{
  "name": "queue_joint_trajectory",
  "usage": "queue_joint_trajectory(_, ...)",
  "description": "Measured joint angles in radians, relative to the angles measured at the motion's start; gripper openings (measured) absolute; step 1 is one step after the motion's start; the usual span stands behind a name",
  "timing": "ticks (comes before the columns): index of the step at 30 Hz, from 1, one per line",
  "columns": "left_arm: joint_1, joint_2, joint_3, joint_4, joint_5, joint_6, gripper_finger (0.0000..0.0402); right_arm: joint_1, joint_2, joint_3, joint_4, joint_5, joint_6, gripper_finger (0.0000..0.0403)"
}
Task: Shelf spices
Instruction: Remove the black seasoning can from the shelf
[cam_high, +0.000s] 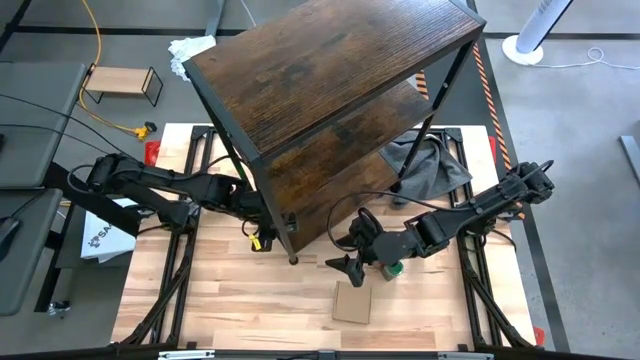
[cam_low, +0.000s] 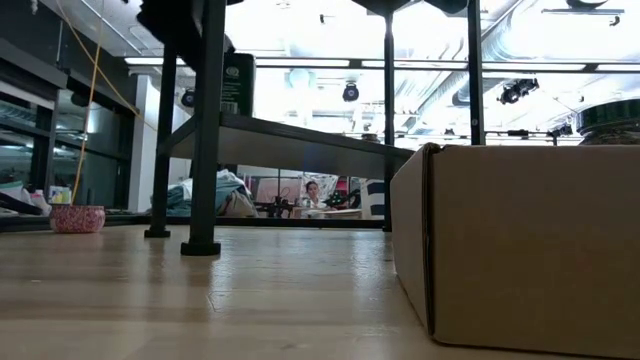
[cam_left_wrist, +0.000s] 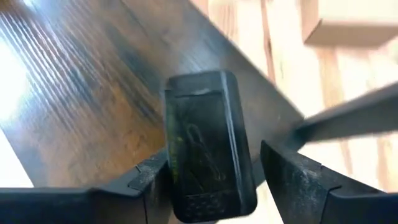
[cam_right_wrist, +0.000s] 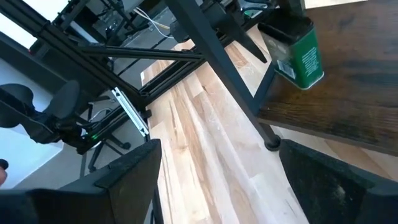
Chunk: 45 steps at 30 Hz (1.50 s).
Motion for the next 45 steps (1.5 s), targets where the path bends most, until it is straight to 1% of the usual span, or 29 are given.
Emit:
queue_joint_trajectory(6, 0.000, 0.000, 0.000, 0.058, 0.006, -0.056, 0.0211, 0.000, 0.000, 0.000, 0.000, 0.000, -0.001, 0.0323)
queue_joint_trajectory(9, -0.002, 0.000, 0.000, 0.042, 0.006, -0.070, 0.0202, 0.000, 0.000, 0.000, -0.001, -0.002, -0.009, 0.0323)
queue_joint_trajectory(11, -0.010, 0.000, 0.000, 0.014, 0.005, -0.086, 0.0180, 0.000, 0.000, 0.000, -0.001, -0.003, -0.022, 0.0323)
queue_joint_trajectory(13, -0.026, -0.005, 0.000, -0.014, 0.013, -0.114, 0.0147, 0.000, 0.000, 0.000, -0.001, -0.006, -0.035, 0.0323)
queue_joint_trajectory(15, -0.048, -0.018, 0.000, -0.036, 0.055, -0.153, 0.0115, 0.000, 0.000, 0.000, -0.002, -0.006, -0.052, 0.0323)
queue_joint_trajectory(16, -0.062, -0.028, 0.000, -0.052, 0.079, -0.174, 0.0114, 0.000, 0.000, 0.000, -0.002, -0.006, -0.058, 0.0323)
queue_joint_trajectory(19, -0.112, -0.071, -0.001, -0.096, 0.105, -0.252, 0.0114, 0.000, 0.000, 0.000, -0.004, -0.006, -0.078, 0.0323)
queue_joint_trajectory(24, -0.225, -0.184, -0.001, -0.134, 0.058, -0.439, 0.0114, 0.000, 0.000, 0.000, -0.008, -0.005, -0.097, 0.0323)
queue_joint_trajectory(27, -0.333, -0.242, 0.000, -0.172, 0.023, -0.591, 0.0114, 0.000, 0.000, 0.000, -0.008, -0.006, -0.099, 0.0323)
queue_joint_trajectory(29, -0.429, -0.248, 0.001, -0.231, -0.016, -0.678, 0.0114, 0.000, 0.000, 0.000, -0.009, -0.005, -0.111, 0.0323)
queue_joint_trajectory(32, -0.563, -0.210, -0.021, -0.325, -0.090, -0.792, 0.0114, 0.000, 0.000, 0.000, -0.014, -0.005, -0.127, 0.0323)
queue_joint_trajectory(34, -0.633, -0.166, -0.057, -0.348, -0.144, -0.872, 0.0114, 0.000, 0.000, 0.000, -0.026, -0.006, -0.131, 0.0323)
queue_joint_trajectory(36, -0.679, -0.109, -0.096, -0.339, -0.181, -0.942, 0.0114, 0.000, 0.000, 0.000, -0.044, -0.006, -0.131, 0.0323)
queue_joint_trajectory(40, -0.719, 0.031, -0.128, -0.332, -0.195, -1.019, 0.0114, 0.000, -0.003, 0.000, -0.061, -0.021, -0.131, 0.0323)
queue_joint_trajectory(44, -0.723, 0.143, -0.129, -0.288, -0.233, -1.074, 0.0115, 0.000, -0.010, 0.000, -0.061, -0.036, -0.159, 0.0323)
queue_joint_trajectory(45, -0.723, 0.164, -0.129, -0.266, -0.235, -1.087, 0.0123, 0.000, -0.014, 0.000, -0.063, -0.036, -0.165, 0.0323)
